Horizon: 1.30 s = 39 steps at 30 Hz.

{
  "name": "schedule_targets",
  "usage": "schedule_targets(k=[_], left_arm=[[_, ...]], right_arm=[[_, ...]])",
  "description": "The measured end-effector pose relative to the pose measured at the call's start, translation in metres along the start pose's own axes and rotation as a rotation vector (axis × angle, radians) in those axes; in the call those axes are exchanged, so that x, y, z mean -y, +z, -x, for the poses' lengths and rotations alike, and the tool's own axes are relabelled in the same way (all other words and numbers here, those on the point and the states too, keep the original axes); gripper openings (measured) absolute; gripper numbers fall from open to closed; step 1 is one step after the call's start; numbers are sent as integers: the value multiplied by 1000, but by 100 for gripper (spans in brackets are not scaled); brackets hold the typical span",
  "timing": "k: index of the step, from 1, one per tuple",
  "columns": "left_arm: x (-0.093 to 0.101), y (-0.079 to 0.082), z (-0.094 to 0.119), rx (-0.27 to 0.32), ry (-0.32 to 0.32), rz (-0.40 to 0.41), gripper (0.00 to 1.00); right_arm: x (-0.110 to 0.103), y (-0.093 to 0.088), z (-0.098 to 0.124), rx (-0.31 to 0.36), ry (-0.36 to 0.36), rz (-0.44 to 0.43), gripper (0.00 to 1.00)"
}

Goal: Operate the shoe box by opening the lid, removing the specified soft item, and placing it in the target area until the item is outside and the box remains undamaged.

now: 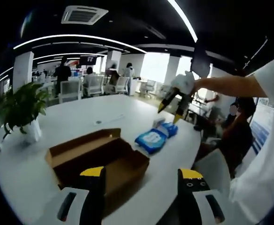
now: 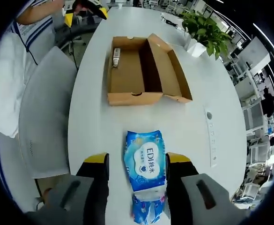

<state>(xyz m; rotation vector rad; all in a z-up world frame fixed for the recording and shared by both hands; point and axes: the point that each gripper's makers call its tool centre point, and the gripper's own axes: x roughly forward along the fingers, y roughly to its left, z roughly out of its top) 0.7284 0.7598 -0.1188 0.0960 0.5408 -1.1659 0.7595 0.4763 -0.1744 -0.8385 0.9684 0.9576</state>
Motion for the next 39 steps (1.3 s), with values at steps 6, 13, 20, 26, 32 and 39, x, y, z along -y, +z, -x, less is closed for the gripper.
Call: schedule_targets(k=[6, 13, 20, 26, 32, 39], left_arm=[[-18, -5, 12, 3, 8, 5, 63], [-52, -14, 24, -10, 7, 8, 63], [-69, -18, 20, -54, -22, -21, 63], [-85, -21, 12, -96, -77, -60, 63], [-101, -23, -5, -173, -119, -150, 60], [-130, -22, -18, -252, -165, -235, 59]], right_arm=[[0, 26, -17, 8, 15, 9, 43], [2, 59, -38, 30, 35, 26, 40], [-9, 90, -55, 60, 58, 39, 40], [-19, 111, -69, 79, 76, 39, 41], [-33, 129, -80, 119, 104, 44, 42], [-42, 142, -91, 148, 129, 45, 41]])
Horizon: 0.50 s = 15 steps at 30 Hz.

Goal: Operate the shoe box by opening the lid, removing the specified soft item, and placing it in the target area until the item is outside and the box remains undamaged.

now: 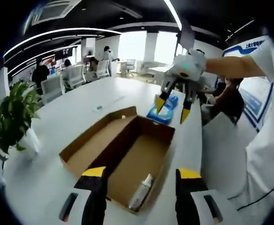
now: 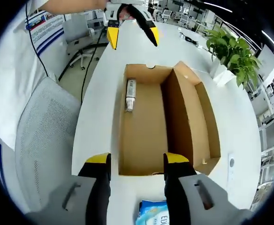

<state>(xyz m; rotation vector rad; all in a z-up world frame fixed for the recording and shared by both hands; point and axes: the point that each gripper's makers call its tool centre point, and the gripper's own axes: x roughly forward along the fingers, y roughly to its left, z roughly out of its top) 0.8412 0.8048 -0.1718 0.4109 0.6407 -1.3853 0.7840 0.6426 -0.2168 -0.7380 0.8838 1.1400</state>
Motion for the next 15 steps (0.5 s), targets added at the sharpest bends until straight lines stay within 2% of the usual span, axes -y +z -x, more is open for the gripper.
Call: schedule_targets(k=[3, 5, 8, 11, 12, 15], left_arm=[[-9, -6, -5, -54, -31, -65, 57], [-12, -10, -10, -83, -73, -75, 55], [-8, -15, -20, -129, -152, -120, 55], [-13, -28, -33, -209, -218, -157, 52], [-9, -27, -37, -226, -237, -172, 51], [-8, -40, -48, -294, -275, -207, 51]], right_arm=[[0, 4, -4, 19, 3, -12, 41], [0, 6, -6, 25, 5, -18, 40], [0, 8, -9, 32, 7, -21, 40], [-2, 10, -12, 43, 14, -27, 40], [-2, 10, -13, 46, 15, -31, 40], [-2, 9, -16, 55, 20, -40, 40]])
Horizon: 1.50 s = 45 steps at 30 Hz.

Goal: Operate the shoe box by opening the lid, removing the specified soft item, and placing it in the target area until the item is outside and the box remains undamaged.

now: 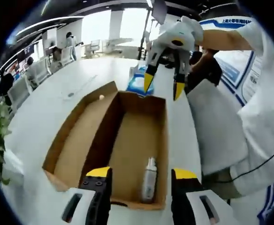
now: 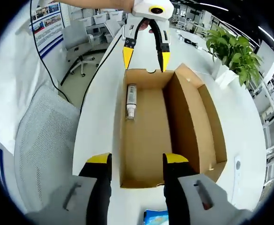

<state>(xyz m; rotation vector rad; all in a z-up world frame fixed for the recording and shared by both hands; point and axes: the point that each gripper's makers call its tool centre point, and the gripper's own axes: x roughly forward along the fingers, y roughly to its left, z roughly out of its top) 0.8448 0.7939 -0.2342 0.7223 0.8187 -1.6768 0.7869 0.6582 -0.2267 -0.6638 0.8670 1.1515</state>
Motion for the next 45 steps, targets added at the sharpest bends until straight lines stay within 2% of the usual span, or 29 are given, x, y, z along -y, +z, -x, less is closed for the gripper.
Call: schedule_targets(k=[9, 16, 20, 21, 23, 29, 39, 45], left_arm=[[3, -9, -20, -87, -65, -32, 50], [7, -27, -35, -172, -109, -59, 47], [18, -32, -46, -219, -131, -90, 47], [15, -42, -51, -234, -135, -95, 47], [7, -51, -56, -253, -127, -113, 45], [2, -59, -64, -295, -111, -149, 42], [-1, -69, -71, -352, -103, -193, 42], [1, -70, -72, -363, -104, -195, 41]], right_arm=[[-1, 1, -11, 32, 14, -34, 39], [-2, 5, -12, 62, 12, -49, 39], [-2, 3, -12, 65, 12, -52, 39], [-1, 3, -12, 64, 11, -55, 39], [0, 1, -14, 65, 10, -58, 38], [4, 0, -14, 67, -1, -64, 37], [8, 1, -14, 77, -10, -67, 35], [8, 2, -14, 80, -12, -60, 34]])
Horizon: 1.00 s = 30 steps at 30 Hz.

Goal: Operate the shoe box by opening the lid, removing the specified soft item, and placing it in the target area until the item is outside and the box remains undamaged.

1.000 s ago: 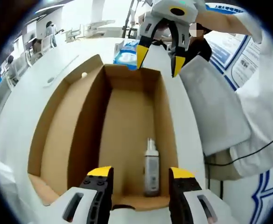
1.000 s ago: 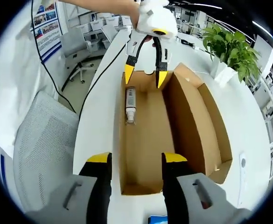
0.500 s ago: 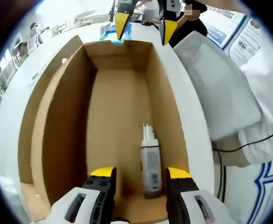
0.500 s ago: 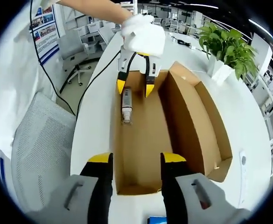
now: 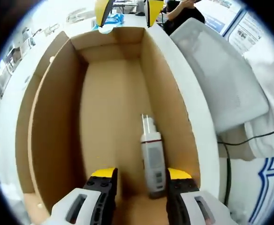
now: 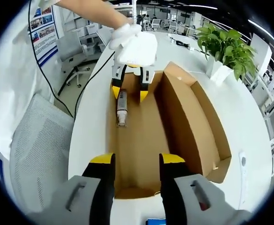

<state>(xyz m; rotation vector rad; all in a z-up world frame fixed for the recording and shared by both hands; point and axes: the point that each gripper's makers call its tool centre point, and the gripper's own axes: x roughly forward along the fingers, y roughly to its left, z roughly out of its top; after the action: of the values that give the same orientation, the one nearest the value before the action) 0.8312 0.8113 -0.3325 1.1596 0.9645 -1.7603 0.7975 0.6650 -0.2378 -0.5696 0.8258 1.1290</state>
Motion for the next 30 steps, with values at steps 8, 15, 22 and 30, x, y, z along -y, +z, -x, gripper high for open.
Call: schedule_targets(k=[8, 15, 22, 30], left_arm=[[0, 0, -1, -15, 14, -11, 39], [2, 2, -7, -21, 24, -41, 34], [3, 2, -10, -32, 27, -50, 30], [5, 1, -16, -52, 43, -65, 27]], right_arm=[[3, 1, 0, 5, -2, 0, 33], [5, 1, -1, 6, -4, -1, 32], [5, 0, 0, 3, -7, 1, 32], [4, 0, -1, 4, -3, 2, 32]])
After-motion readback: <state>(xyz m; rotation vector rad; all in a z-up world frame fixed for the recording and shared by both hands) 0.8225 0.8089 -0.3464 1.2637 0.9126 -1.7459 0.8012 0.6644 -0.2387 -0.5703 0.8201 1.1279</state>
